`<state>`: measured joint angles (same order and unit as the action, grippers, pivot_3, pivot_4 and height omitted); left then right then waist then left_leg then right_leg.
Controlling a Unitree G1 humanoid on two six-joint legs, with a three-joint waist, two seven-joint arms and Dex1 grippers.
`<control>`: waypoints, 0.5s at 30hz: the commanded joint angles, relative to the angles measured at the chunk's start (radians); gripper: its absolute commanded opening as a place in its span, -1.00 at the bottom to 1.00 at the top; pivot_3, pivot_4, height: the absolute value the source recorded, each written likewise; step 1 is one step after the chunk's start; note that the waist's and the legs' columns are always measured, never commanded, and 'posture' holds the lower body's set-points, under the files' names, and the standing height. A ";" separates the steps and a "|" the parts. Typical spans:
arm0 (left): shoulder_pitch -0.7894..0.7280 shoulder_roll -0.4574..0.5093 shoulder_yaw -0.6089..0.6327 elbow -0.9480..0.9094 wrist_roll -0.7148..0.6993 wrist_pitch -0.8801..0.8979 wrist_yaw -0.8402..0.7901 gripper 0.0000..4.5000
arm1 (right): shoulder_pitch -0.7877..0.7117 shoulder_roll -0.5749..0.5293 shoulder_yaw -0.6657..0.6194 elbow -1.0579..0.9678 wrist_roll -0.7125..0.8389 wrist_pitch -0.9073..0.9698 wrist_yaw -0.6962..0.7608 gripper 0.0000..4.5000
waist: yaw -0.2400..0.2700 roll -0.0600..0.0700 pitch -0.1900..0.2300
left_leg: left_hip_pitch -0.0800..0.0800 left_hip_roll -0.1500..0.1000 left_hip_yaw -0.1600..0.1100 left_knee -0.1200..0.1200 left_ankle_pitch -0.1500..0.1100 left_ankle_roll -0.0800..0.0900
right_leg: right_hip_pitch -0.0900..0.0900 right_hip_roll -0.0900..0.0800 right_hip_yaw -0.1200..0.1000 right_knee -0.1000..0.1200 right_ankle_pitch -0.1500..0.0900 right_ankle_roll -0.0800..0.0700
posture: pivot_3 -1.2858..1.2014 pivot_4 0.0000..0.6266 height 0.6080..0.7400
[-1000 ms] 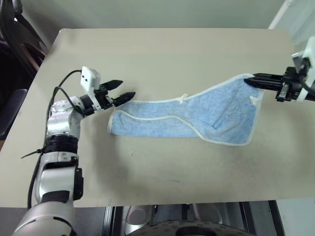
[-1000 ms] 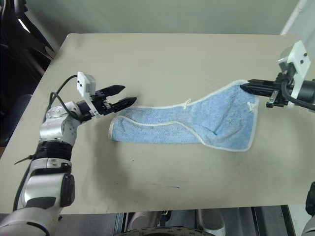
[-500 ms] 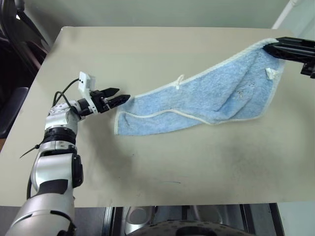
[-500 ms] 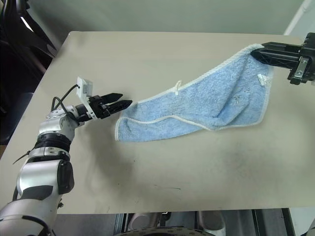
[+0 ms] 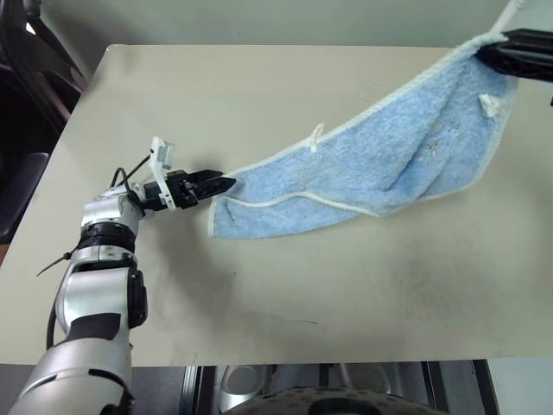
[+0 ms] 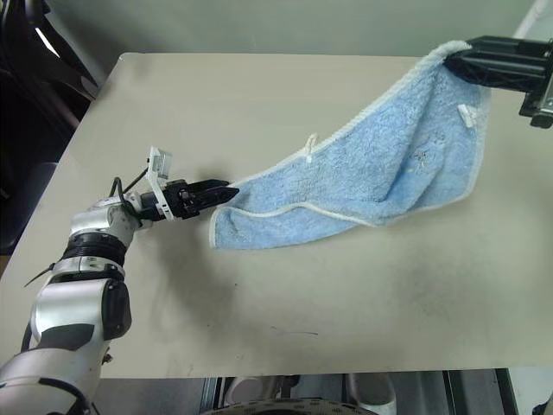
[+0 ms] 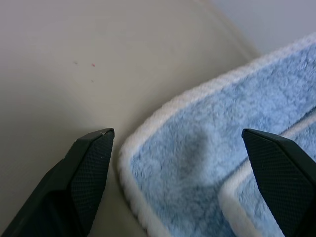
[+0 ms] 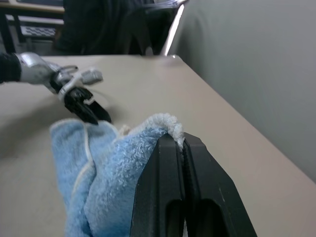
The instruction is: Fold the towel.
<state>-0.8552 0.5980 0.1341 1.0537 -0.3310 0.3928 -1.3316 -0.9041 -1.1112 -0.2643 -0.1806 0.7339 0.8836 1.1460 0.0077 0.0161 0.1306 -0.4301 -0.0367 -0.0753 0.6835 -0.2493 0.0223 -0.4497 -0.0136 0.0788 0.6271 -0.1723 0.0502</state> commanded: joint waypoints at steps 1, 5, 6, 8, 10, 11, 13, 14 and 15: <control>0.001 -0.006 -0.007 -0.030 0.012 0.011 -0.017 1.00 | -0.041 -0.019 -0.031 -0.015 0.043 0.013 -0.015 -0.98 | 0.000 0.000 0.000 | 0.000 0.000 0.000 0.000 0.000 0.000 | 0.000 0.000 0.000 0.000 0.000 0.000 | 0.03 -0.52 0.89; -0.012 -0.029 0.008 -0.011 0.015 -0.005 0.014 1.00 | -0.067 -0.022 -0.031 -0.024 0.071 0.027 -0.028 -0.98 | 0.003 0.000 0.000 | 0.000 -0.001 0.000 0.001 0.001 0.001 | 0.000 -0.001 0.000 0.000 0.000 0.001 | 0.03 -0.52 0.89; -0.013 -0.034 0.008 -0.009 0.017 -0.007 0.016 1.00 | -0.069 -0.022 -0.031 -0.029 0.077 0.029 -0.031 -0.98 | 0.005 0.000 0.000 | 0.000 -0.002 0.000 0.001 0.001 0.002 | 0.001 -0.002 0.000 0.000 0.000 0.001 | 0.03 -0.52 0.89; -0.012 -0.041 0.004 -0.009 0.020 -0.005 0.011 1.00 | -0.076 -0.020 -0.035 -0.037 0.094 0.038 -0.039 -0.98 | 0.008 0.000 0.000 | 0.000 -0.002 0.000 0.001 0.002 0.003 | 0.001 -0.002 0.000 0.000 0.000 0.002 | 0.03 -0.52 0.89; -0.010 -0.052 -0.001 -0.009 0.022 -0.001 0.004 1.00 | -0.097 -0.012 -0.043 -0.045 0.124 0.053 -0.054 -0.98 | 0.008 0.000 0.000 | 0.000 -0.002 0.000 0.001 0.002 0.003 | 0.001 -0.003 0.000 0.000 0.000 0.002 | 0.03 -0.52 0.89; -0.009 -0.058 -0.002 -0.010 0.022 0.003 0.001 1.00 | -0.105 -0.010 -0.046 -0.050 0.139 0.059 -0.060 -0.98 | 0.009 0.000 0.000 | 0.000 -0.003 0.000 0.001 0.002 0.004 | 0.001 -0.003 0.000 0.000 0.000 0.002 | 0.03 -0.52 0.89; -0.009 -0.064 -0.003 -0.010 0.022 0.007 -0.003 1.00 | -0.113 -0.011 -0.047 -0.055 0.155 0.064 -0.070 -0.98 | 0.010 0.000 0.000 | 0.000 -0.003 0.001 0.001 0.002 0.004 | 0.001 -0.004 0.000 0.001 0.000 0.003 | 0.03 -0.52 0.89; -0.009 -0.070 -0.001 -0.010 0.020 0.009 -0.002 1.00 | -0.116 -0.013 -0.046 -0.058 0.162 0.067 -0.075 -0.98 | 0.011 0.000 0.000 | 0.000 -0.003 0.001 0.001 0.002 0.004 | 0.001 -0.004 0.000 0.001 0.000 0.003 | 0.03 -0.52 0.89; -0.010 -0.078 -0.002 -0.010 0.019 0.012 -0.004 1.00 | -0.117 -0.014 -0.045 -0.063 0.167 0.068 -0.080 -0.98 | 0.013 0.000 0.000 | 0.000 -0.003 0.001 0.001 0.002 0.004 | 0.001 -0.004 0.000 0.000 0.000 0.003 | 0.03 -0.52 0.89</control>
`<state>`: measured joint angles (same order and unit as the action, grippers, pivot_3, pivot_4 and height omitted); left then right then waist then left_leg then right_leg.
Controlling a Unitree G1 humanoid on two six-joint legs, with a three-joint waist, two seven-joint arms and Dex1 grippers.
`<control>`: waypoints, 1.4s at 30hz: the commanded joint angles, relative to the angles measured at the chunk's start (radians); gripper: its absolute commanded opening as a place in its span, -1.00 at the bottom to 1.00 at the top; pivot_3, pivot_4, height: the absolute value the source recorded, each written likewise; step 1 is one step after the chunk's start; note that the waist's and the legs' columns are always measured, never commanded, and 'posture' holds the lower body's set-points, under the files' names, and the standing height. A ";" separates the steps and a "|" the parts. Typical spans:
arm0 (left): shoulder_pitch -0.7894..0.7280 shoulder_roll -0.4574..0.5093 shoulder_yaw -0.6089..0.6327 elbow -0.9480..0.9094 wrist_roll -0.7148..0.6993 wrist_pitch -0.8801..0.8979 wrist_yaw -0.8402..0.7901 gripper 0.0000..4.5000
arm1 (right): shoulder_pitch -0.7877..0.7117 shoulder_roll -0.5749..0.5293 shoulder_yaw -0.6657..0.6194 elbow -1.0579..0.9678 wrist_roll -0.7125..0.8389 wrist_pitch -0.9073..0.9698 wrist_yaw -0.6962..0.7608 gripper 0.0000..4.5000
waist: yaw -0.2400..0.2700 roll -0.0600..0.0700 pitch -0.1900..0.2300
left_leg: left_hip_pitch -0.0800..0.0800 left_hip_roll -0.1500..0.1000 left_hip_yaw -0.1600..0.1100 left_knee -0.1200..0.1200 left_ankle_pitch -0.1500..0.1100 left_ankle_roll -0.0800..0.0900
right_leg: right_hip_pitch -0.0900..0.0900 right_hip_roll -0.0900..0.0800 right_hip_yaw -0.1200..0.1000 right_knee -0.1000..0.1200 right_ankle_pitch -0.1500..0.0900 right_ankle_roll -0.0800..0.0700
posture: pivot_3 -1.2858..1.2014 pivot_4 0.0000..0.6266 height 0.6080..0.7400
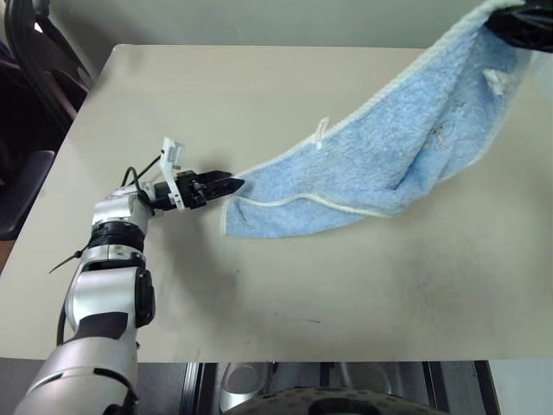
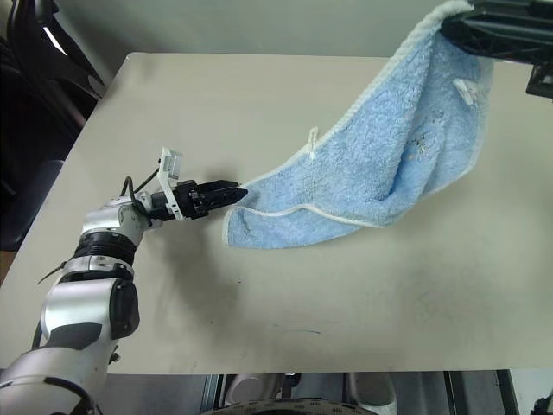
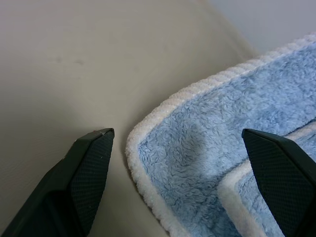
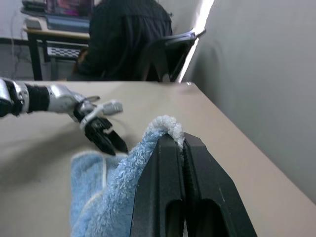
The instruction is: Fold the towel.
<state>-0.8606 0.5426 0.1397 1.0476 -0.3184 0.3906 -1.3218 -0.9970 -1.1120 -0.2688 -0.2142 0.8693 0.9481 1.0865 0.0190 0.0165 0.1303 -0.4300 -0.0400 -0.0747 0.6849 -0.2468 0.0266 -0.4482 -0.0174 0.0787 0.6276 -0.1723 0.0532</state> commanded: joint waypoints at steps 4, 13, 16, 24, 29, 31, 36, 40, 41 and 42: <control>-0.005 -0.049 -0.009 -0.015 0.000 0.022 -0.034 1.00 | -0.027 -0.017 -0.034 -0.041 0.044 0.003 -0.032 -0.98 | 0.007 0.000 0.000 | 0.000 -0.001 0.000 0.001 0.000 0.001 | 0.001 -0.001 0.000 0.000 0.000 0.001 | 0.03 -0.52 0.89; -0.015 -0.057 -0.003 -0.025 -0.010 0.069 -0.074 1.00 | -0.022 -0.024 -0.033 -0.055 0.058 -0.001 -0.049 -0.98 | 0.008 0.000 0.000 | -0.001 -0.001 0.001 0.005 -0.001 0.002 | 0.001 -0.002 0.000 0.000 -0.001 0.003 | 0.03 -0.52 0.89; -0.020 -0.053 0.002 -0.011 -0.007 0.066 -0.070 0.83 | -0.013 -0.025 -0.033 -0.062 0.057 -0.004 -0.051 -1.00 | 0.008 0.000 0.000 | -0.001 -0.001 0.001 0.005 -0.001 0.002 | 0.001 -0.002 0.000 0.000 -0.001 0.003 | 0.03 -0.52 0.89; 0.017 -0.059 -0.076 -0.080 0.061 -0.009 -0.068 -0.02 | -0.005 -0.028 -0.032 -0.069 0.052 -0.015 -0.047 -1.00 | 0.007 0.000 0.000 | -0.003 -0.001 0.001 0.008 -0.001 0.003 | 0.001 -0.002 0.000 0.001 0.000 0.003 | 0.03 -0.52 0.89; 0.048 -0.085 -0.097 -0.134 0.078 -0.077 -0.049 -0.02 | 0.003 -0.031 -0.031 -0.075 0.051 -0.020 -0.046 -1.00 | 0.007 0.000 0.000 | -0.004 -0.001 0.001 0.012 -0.002 0.004 | 0.001 -0.002 0.000 0.001 0.000 0.004 | 0.03 -0.52 0.89; 0.046 -0.101 -0.068 -0.166 0.046 -0.081 -0.033 -0.02 | 0.008 -0.036 -0.034 -0.079 0.050 -0.020 -0.044 -1.00 | 0.008 0.000 0.000 | -0.005 -0.001 0.001 0.014 -0.002 0.005 | 0.001 -0.002 0.000 0.001 0.001 0.005 | 0.03 -0.52 0.89; 0.005 -0.092 -0.009 -0.163 -0.003 -0.046 -0.014 0.14 | 0.016 -0.046 -0.043 -0.083 0.055 -0.020 -0.048 -1.00 | 0.005 0.000 0.000 | -0.006 -0.002 0.002 0.015 -0.002 0.007 | 0.001 -0.002 0.000 0.000 0.003 0.007 | 0.03 -0.52 0.89; -0.022 -0.082 -0.014 -0.134 0.011 -0.086 -0.015 0.71 | 0.013 -0.051 -0.051 -0.084 0.067 -0.017 -0.051 -1.00 | 0.002 0.000 0.000 | -0.006 -0.001 0.002 0.015 -0.001 0.006 | 0.000 -0.001 0.000 0.001 0.004 0.006 | 0.03 -0.52 0.89; -0.031 -0.083 -0.017 -0.119 0.020 -0.111 -0.009 0.87 | 0.007 -0.053 -0.054 -0.082 0.074 -0.014 -0.051 -1.00 | 0.002 0.000 0.000 | -0.006 -0.001 0.002 0.015 -0.001 0.006 | 0.000 -0.001 0.000 0.001 0.004 0.006 | 0.03 -0.52 0.89; -0.040 -0.085 -0.020 -0.103 0.027 -0.132 -0.004 0.98 | 0.000 -0.055 -0.056 -0.080 0.079 -0.013 -0.052 -1.00 | 0.003 0.000 0.000 | -0.006 -0.001 0.002 0.015 -0.001 0.006 | 0.000 -0.001 0.000 0.001 0.004 0.007 | 0.03 -0.52 0.89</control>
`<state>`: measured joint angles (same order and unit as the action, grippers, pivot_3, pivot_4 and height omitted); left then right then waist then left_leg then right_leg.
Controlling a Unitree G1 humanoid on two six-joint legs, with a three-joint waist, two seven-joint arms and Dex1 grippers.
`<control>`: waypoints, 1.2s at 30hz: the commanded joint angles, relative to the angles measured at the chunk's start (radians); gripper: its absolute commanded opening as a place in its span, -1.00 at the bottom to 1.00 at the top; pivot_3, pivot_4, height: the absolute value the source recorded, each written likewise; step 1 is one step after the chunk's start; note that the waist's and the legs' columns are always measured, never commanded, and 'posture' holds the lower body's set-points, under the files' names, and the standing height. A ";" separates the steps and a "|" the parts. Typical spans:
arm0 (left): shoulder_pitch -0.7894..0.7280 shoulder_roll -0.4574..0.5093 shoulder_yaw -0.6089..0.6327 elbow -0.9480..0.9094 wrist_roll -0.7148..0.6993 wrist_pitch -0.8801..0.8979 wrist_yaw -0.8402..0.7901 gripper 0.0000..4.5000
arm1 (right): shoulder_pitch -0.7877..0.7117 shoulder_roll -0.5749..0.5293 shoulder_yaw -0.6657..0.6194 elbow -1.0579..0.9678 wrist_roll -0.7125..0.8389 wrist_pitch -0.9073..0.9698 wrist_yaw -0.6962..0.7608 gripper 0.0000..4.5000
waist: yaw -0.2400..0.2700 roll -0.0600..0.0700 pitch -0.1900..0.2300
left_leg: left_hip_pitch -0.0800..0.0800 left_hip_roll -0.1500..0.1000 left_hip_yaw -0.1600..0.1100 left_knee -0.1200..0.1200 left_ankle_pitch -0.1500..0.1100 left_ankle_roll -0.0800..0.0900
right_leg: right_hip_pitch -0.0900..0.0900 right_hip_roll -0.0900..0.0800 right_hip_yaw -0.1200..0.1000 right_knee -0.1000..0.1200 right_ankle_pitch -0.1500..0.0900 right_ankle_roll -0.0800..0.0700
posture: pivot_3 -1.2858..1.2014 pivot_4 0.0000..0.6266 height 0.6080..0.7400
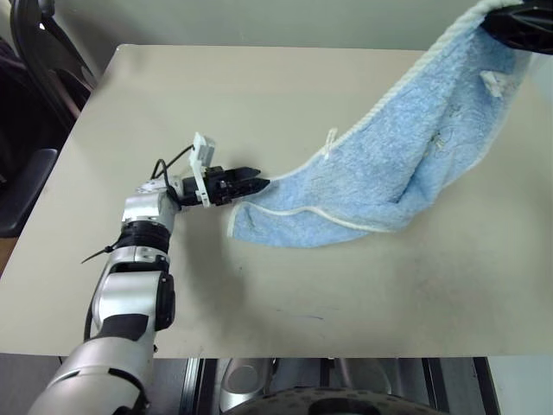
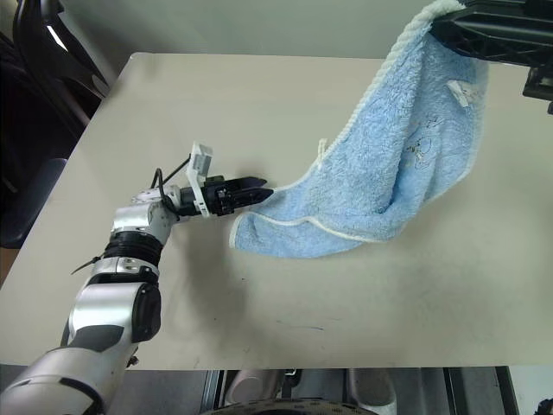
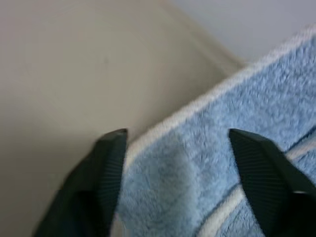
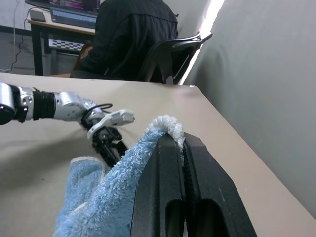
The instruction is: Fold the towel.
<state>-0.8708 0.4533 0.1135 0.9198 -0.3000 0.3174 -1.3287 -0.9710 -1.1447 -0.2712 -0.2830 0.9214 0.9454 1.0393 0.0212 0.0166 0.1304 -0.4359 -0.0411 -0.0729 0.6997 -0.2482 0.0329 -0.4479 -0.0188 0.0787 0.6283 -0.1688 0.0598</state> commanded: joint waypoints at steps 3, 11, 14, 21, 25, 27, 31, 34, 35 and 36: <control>-0.050 -0.007 -0.016 0.073 0.034 -0.105 -0.016 0.98 | -0.059 -0.028 -0.052 0.002 0.040 -0.009 -0.011 -1.00 | 0.000 0.000 0.000 | 0.000 0.000 0.000 0.000 0.000 0.000 | 0.000 0.000 0.000 0.000 0.000 0.000 | 0.03 -0.52 0.89; -0.044 -0.034 -0.090 0.160 0.115 -0.174 -0.068 0.98 | -0.161 -0.008 -0.030 0.050 0.038 -0.020 -0.058 -1.00 | 0.002 0.000 0.000 | -0.001 -0.001 0.000 0.000 -0.001 0.001 | -0.001 -0.001 0.000 0.000 0.000 0.000 | 0.03 -0.52 0.89; -0.053 -0.044 -0.082 0.186 0.120 -0.192 -0.062 0.98 | -0.167 -0.015 -0.021 0.046 0.039 -0.016 -0.043 -1.00 | 0.005 0.000 0.000 | -0.001 0.000 0.000 0.000 -0.001 0.001 | -0.001 -0.001 0.000 -0.001 0.000 0.000 | 0.03 -0.52 0.89; -0.070 -0.051 -0.062 0.248 0.128 -0.233 -0.039 0.98 | -0.180 -0.021 -0.019 0.039 0.057 -0.006 -0.033 -1.00 | 0.008 0.000 0.000 | -0.001 -0.001 0.000 0.000 -0.001 0.002 | 0.000 -0.001 0.000 0.000 0.000 0.001 | 0.03 -0.52 0.89; -0.076 -0.062 -0.033 0.261 0.104 -0.213 -0.056 0.98 | -0.181 -0.021 -0.018 0.039 0.059 -0.008 -0.031 -1.00 | 0.008 0.000 0.000 | -0.001 -0.001 0.000 0.000 0.000 0.003 | 0.000 -0.001 0.000 0.000 0.001 0.001 | 0.03 -0.52 0.89; -0.076 -0.067 -0.026 0.263 0.098 -0.196 -0.072 0.98 | -0.169 -0.021 -0.019 0.038 0.052 -0.015 -0.028 -1.00 | 0.008 0.000 0.000 | -0.001 -0.001 0.000 0.000 0.000 0.003 | 0.000 -0.001 0.000 0.000 0.001 0.001 | 0.03 -0.52 0.89; -0.075 -0.067 -0.014 0.257 0.091 -0.154 -0.112 0.60 | -0.153 -0.020 -0.023 0.035 0.050 -0.020 -0.028 -1.00 | 0.007 0.000 0.000 | -0.001 -0.001 0.000 0.000 0.000 0.003 | 0.000 -0.001 0.000 0.000 0.001 0.001 | 0.03 -0.52 0.89; -0.078 -0.052 -0.005 0.260 0.091 -0.133 -0.130 0.10 | -0.144 -0.021 -0.026 0.034 0.048 -0.025 -0.027 -1.00 | 0.005 0.000 0.000 | -0.002 -0.001 0.001 0.000 0.000 0.003 | -0.002 -0.001 0.000 0.000 0.001 0.001 | 0.03 -0.52 0.89; -0.078 -0.049 -0.003 0.260 0.092 -0.131 -0.133 -0.06 | -0.143 -0.021 -0.026 0.034 0.047 -0.026 -0.027 -1.00 | 0.004 0.000 0.000 | -0.003 -0.001 0.001 0.000 0.000 0.003 | -0.002 -0.001 0.000 0.000 0.001 0.001 | 0.03 -0.52 0.89; -0.079 -0.047 -0.005 0.261 0.095 -0.127 -0.136 -0.23 | -0.143 -0.021 -0.027 0.033 0.048 -0.027 -0.027 -1.00 | 0.004 0.000 0.000 | -0.003 -0.001 0.001 0.000 0.000 0.002 | -0.002 -0.001 0.000 0.000 0.000 0.001 | 0.03 -0.52 0.89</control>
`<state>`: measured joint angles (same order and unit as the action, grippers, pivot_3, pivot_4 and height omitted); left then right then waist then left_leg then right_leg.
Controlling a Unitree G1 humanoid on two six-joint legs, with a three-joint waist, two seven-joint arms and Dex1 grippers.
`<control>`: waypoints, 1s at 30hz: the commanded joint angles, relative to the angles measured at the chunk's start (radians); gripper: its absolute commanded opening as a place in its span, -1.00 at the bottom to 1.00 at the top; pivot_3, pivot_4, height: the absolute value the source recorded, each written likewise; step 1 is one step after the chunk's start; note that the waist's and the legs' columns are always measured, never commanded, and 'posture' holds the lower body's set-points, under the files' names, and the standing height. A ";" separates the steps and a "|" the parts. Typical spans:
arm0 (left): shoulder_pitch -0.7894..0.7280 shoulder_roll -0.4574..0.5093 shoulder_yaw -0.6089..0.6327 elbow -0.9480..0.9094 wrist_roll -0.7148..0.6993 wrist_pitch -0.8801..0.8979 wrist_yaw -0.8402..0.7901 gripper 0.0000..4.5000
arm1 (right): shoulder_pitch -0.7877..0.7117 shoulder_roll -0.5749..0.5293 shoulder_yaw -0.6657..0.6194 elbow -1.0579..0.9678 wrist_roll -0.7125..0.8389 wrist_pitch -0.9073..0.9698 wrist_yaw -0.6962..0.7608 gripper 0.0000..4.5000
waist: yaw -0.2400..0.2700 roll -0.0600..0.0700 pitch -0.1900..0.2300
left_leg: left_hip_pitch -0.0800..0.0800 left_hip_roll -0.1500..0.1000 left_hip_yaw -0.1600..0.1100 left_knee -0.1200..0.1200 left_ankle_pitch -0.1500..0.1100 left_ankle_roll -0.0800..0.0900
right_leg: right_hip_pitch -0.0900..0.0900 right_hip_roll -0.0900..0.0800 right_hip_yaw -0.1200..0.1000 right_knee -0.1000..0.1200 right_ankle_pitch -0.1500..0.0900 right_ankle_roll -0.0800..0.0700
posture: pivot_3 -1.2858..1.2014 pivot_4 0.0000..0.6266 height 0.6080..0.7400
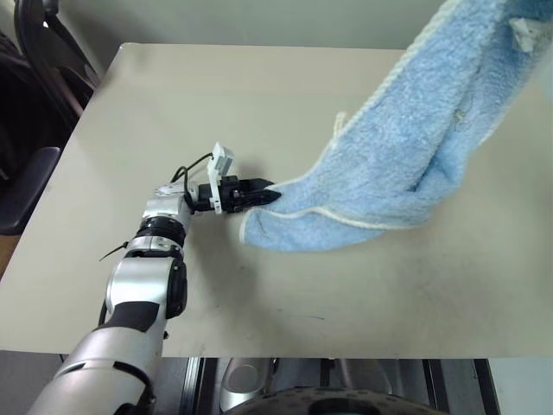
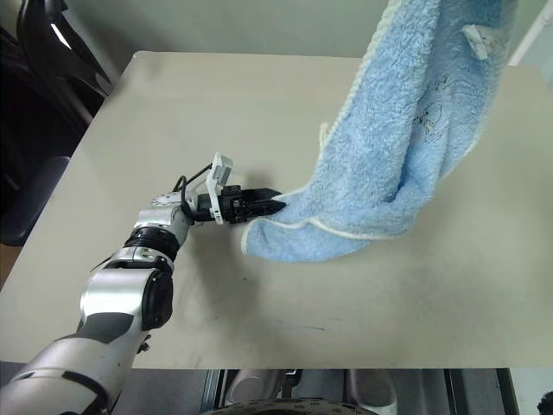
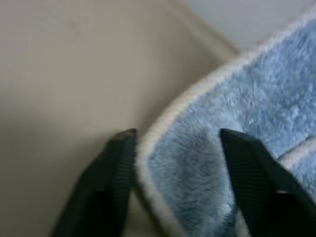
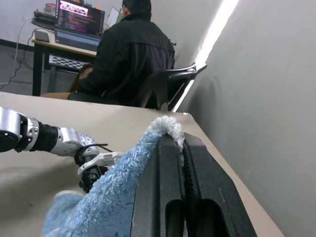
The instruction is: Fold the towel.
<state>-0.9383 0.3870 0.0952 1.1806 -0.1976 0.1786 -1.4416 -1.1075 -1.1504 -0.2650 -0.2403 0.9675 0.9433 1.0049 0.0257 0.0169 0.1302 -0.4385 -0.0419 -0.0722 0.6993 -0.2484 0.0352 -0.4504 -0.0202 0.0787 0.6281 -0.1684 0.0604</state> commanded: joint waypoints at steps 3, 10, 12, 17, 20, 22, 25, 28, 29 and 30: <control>-0.011 0.022 0.013 0.002 -0.003 0.011 -0.023 -0.71 | -0.007 -0.014 -0.033 -0.011 0.003 -0.027 0.008 -1.00 | -0.001 0.000 0.000 | 0.000 0.000 0.000 0.000 0.000 0.000 | -0.001 0.000 0.000 0.000 0.000 0.000 | 0.03 -0.52 0.89; -0.007 0.018 0.030 0.007 -0.009 -0.004 0.003 -1.00 | -0.013 -0.012 -0.032 -0.012 0.008 -0.031 0.009 -1.00 | -0.001 0.000 0.000 | -0.001 0.000 0.000 0.000 0.000 0.000 | 0.000 0.000 0.000 0.000 0.000 0.000 | 0.03 -0.52 0.89; -0.011 0.020 0.043 0.012 -0.019 0.010 0.005 -1.00 | -0.017 -0.009 -0.032 -0.009 0.012 -0.031 0.008 -1.00 | -0.001 0.000 0.000 | -0.001 0.000 0.000 0.000 0.000 0.000 | -0.001 0.000 0.000 0.000 0.000 0.000 | 0.03 -0.52 0.89; -0.017 0.036 0.048 0.011 -0.023 0.066 -0.037 -1.00 | -0.045 -0.002 -0.017 0.010 0.005 -0.036 0.003 -1.00 | -0.001 0.000 0.000 | -0.001 0.000 0.000 0.000 0.000 0.000 | -0.001 0.000 0.000 0.000 0.000 0.000 | 0.03 -0.52 0.89; -0.015 0.043 0.046 0.005 -0.026 0.113 -0.068 -0.82 | -0.049 0.000 -0.009 0.017 -0.005 -0.042 0.005 -1.00 | -0.001 0.000 0.000 | -0.001 0.000 0.000 0.000 0.000 0.000 | 0.000 0.000 0.000 0.000 0.000 0.000 | 0.03 -0.52 0.89; -0.011 0.048 0.053 0.002 -0.029 0.125 -0.067 -0.57 | -0.052 -0.002 -0.007 0.021 -0.008 -0.044 0.009 -1.00 | -0.001 0.000 0.000 | -0.001 0.000 0.000 0.000 0.000 0.000 | 0.000 0.000 0.000 0.000 0.000 0.000 | 0.03 -0.52 0.89; -0.011 0.055 0.068 -0.003 -0.045 0.166 -0.072 -0.14 | -0.055 -0.004 -0.004 0.030 -0.017 -0.049 0.012 -1.00 | -0.001 0.000 0.000 | -0.001 0.000 0.000 0.000 0.000 0.000 | -0.001 0.000 0.000 0.000 0.000 0.000 | 0.03 -0.52 0.89; -0.014 0.071 0.084 -0.013 -0.065 0.215 -0.091 0.30 | -0.052 -0.005 -0.003 0.035 -0.024 -0.053 0.016 -1.00 | -0.002 0.000 0.000 | -0.001 0.000 0.000 0.000 0.000 0.000 | -0.001 0.000 0.000 0.000 0.000 0.000 | 0.03 -0.52 0.89; -0.012 0.077 0.083 -0.019 -0.067 0.221 -0.096 0.45 | -0.047 -0.006 -0.002 0.034 -0.029 -0.056 0.017 -1.00 | -0.002 0.000 0.000 | -0.001 0.000 0.000 0.000 0.000 0.000 | -0.001 0.000 0.000 0.000 0.000 0.000 | 0.03 -0.52 0.89; -0.008 0.082 0.079 -0.026 -0.065 0.221 -0.099 0.62 | -0.042 -0.006 -0.003 0.033 -0.032 -0.059 0.018 -1.00 | -0.002 0.000 0.000 | -0.001 0.000 0.000 0.000 0.000 0.000 | -0.001 0.000 0.000 0.000 0.000 0.000 | 0.03 -0.52 0.89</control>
<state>-0.9383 0.4548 0.1584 1.1834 -0.2428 0.3929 -1.5155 -1.1368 -1.1439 -0.2530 -0.2022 0.9405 0.9061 1.0132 0.0237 0.0169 0.1302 -0.4392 -0.0417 -0.0721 0.6994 -0.2485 0.0352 -0.4515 -0.0200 0.0788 0.6282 -0.1685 0.0607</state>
